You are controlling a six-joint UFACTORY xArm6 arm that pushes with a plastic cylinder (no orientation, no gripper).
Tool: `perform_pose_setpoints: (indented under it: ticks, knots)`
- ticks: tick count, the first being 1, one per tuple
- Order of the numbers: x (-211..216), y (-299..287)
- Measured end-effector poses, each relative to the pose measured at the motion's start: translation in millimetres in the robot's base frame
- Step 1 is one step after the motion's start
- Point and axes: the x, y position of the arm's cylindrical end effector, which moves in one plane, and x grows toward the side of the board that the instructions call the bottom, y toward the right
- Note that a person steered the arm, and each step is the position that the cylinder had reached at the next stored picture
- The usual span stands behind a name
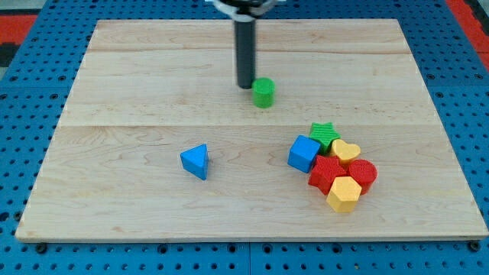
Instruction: Push red circle into yellow heart
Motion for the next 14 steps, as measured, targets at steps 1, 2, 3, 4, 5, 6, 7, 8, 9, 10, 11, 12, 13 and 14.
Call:
perform_pose_setpoints:
  ticks: [1,2,3,4,5,6,7,8,9,10,11,12,13,14]
  knots:
    - [55,36]
    - [40,12]
    - [-4,-72]
    - [39,-175]
    - [116,-170]
    - [162,-110]
    - [197,-25]
    - [194,-5]
    - [190,-65]
    - [165,-60]
    - [178,49]
    - [182,51]
    - [163,-9]
    - [239,-4]
